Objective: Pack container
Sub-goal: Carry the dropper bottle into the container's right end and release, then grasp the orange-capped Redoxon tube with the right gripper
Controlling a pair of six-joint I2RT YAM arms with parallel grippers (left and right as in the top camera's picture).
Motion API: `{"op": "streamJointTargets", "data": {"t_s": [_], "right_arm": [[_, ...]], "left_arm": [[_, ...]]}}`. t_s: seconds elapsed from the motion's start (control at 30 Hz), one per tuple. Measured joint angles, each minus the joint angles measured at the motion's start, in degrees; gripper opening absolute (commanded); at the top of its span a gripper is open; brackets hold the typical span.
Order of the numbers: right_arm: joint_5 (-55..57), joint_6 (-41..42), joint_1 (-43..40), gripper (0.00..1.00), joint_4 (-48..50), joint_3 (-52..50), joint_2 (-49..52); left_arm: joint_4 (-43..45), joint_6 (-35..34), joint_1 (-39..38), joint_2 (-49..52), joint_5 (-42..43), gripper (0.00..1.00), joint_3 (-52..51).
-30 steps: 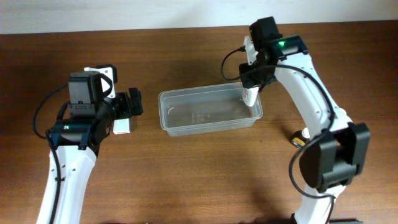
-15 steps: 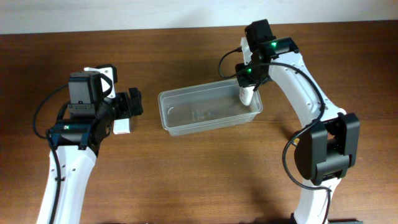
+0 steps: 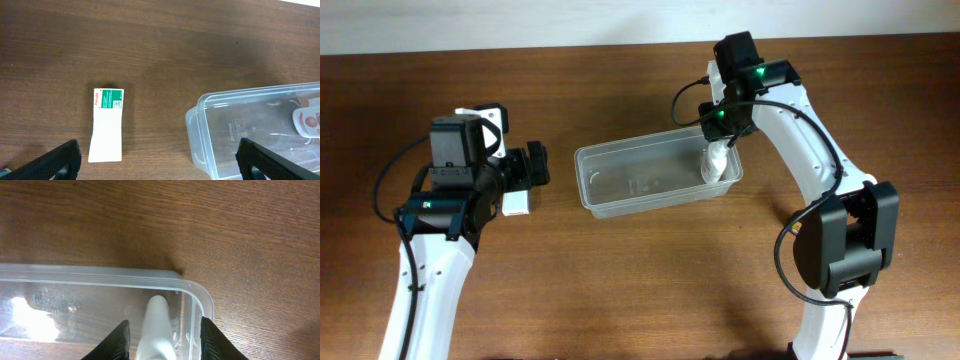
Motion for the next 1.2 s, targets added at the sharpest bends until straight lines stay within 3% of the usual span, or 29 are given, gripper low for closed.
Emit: {"op": "streamJointTargets", "data": {"t_s": [0.37,0.43,0.67,0.87,1.2], "right_arm": [[0.04,0.00,0.00,0.56,-2.29,0.57,-0.02],[0.46,-0.02,0.00,0.64,-3.61,2.14,-0.20],[4.39,4.09,-1.84,0.73,-9.40,8.04,-9.38],[6.16,11.78,-14.69,0.84,-19.10,10.08,-18.08],[6.51,15.85,-30.77,0.88,-23.63,2.69,-17.18]], "left_arm": [[-0.02,0.00,0.00,0.00,0.00,1.00,0.00],[-0.02,0.00,0.00,0.00,0.00,1.00,0.00],[-0.02,0.00,0.00,0.00,-0.02,1.00,0.00],[-0.02,0.00,0.00,0.00,-0.35,1.00,0.00],[0.00,0.00,0.00,0.00,-1.27,1.00,0.00]]}}
